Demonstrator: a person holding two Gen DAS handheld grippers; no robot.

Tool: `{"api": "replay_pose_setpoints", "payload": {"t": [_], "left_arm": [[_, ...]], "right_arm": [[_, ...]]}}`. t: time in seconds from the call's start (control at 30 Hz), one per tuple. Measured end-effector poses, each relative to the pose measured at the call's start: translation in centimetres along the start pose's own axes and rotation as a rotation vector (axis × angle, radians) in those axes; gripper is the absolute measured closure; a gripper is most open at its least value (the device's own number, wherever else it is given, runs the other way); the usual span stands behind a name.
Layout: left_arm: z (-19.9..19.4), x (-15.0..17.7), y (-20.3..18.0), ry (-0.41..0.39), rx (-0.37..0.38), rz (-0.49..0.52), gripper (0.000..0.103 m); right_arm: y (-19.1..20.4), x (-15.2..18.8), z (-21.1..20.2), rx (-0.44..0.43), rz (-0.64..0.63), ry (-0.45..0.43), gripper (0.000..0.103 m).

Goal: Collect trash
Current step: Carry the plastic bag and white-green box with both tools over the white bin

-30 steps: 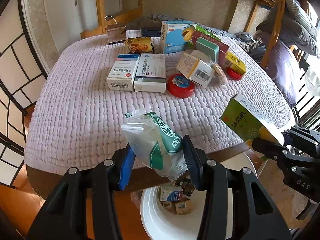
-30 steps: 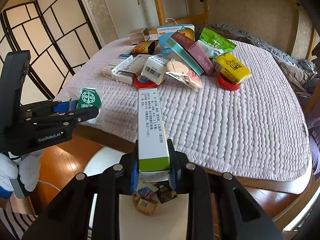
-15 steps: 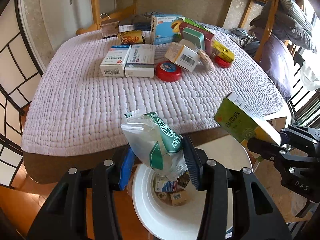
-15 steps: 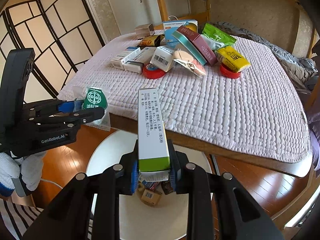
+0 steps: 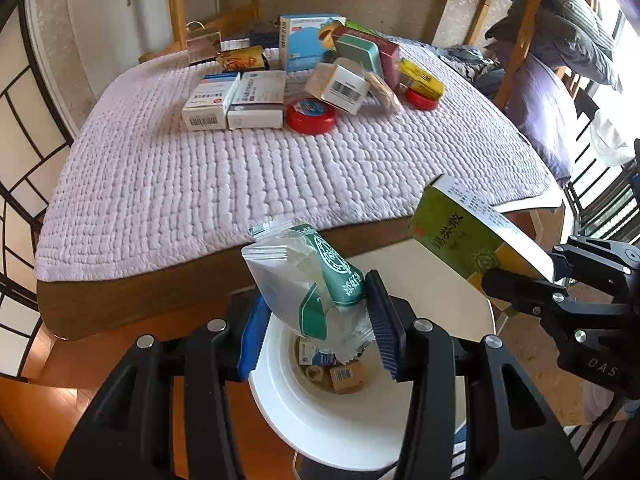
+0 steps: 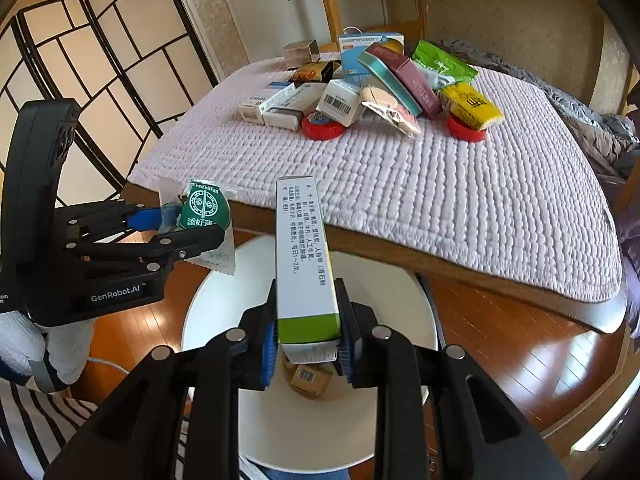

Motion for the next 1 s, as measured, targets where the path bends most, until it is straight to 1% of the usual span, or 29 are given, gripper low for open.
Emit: {"api": "replay_pose_setpoints", "payload": {"t": [0.23, 0.57, 1.0], "left_arm": [[0.0, 1.0, -0.9, 0.022, 0.016, 0.023, 0.054], [0.8, 2.2, -1.7, 0.056, 0.029, 0.028, 0.054], [2.0, 3.4, -1.6, 0.103, 0.008, 0.024, 0.054]], "right_arm": [[0.2, 1.1, -0.4, -0.005, -0.009, 0.017, 0.078], [0.4, 2.3, -0.5, -0.008, -0.013, 0.039, 0.078], [0.6, 3.3, 0.2, 0.009, -0.020, 0.069, 0.078]]}}
Point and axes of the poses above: each gripper's, at about its wrist camera, not at the fingertips, and z roughly the way its jaws point, y to its left, x to its underside, the point moved 2 cm from there along z, roughly the way its jaws point, and after that the axes turned 15 degrees about x, right-handed, at the moved point
